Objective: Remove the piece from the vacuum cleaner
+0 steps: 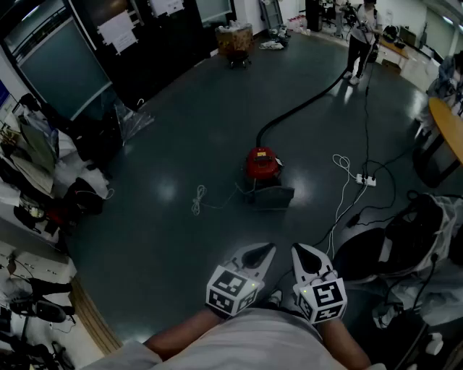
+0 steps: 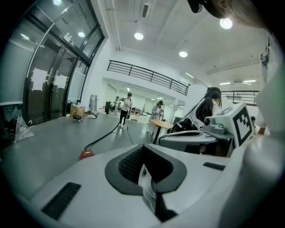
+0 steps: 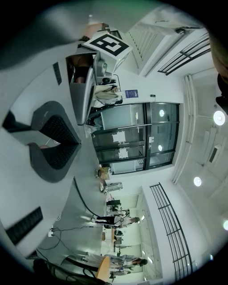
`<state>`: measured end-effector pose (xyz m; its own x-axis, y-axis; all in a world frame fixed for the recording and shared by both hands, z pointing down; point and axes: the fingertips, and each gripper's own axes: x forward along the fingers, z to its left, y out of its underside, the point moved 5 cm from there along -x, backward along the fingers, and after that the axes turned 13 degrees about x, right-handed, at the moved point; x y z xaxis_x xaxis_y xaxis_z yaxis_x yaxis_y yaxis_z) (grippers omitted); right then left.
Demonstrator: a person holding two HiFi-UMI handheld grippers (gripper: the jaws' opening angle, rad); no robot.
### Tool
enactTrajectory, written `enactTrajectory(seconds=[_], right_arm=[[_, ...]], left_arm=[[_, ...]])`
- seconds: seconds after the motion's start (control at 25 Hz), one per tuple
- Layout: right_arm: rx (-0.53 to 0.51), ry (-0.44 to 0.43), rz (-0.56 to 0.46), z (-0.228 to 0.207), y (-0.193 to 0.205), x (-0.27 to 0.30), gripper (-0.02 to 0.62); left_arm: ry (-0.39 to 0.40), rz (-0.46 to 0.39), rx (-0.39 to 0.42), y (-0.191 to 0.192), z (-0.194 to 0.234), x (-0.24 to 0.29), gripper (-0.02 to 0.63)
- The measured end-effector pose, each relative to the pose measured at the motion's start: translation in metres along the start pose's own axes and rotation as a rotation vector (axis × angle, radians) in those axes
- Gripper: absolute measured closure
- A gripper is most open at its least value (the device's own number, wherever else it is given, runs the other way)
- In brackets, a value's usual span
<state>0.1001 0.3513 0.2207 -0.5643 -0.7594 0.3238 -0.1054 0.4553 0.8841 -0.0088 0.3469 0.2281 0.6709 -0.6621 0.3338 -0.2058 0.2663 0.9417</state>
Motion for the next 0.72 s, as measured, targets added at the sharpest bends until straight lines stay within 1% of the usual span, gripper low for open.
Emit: enactTrajectory(seconds=[0.32,0.56,0.72], right_arm=[[0.0,-0.007,0.005,-0.015,0.0,-0.003,0.578],[0.026,-0.04,0.01,-0.024,0.001,-0.002,0.578],[0.016,-0.064,0.014,-0.035,0.005,0.0,0.578]], left_arm=[[-0.002,0.002,-0.001,-0.001,-0.009,0.014,0.6],[-0.009,0.014,-0.005,0.0,-0.01,0.021,0.6],[-0.025,0.012,0.002,0.002,-0.007,0.027,0.6]])
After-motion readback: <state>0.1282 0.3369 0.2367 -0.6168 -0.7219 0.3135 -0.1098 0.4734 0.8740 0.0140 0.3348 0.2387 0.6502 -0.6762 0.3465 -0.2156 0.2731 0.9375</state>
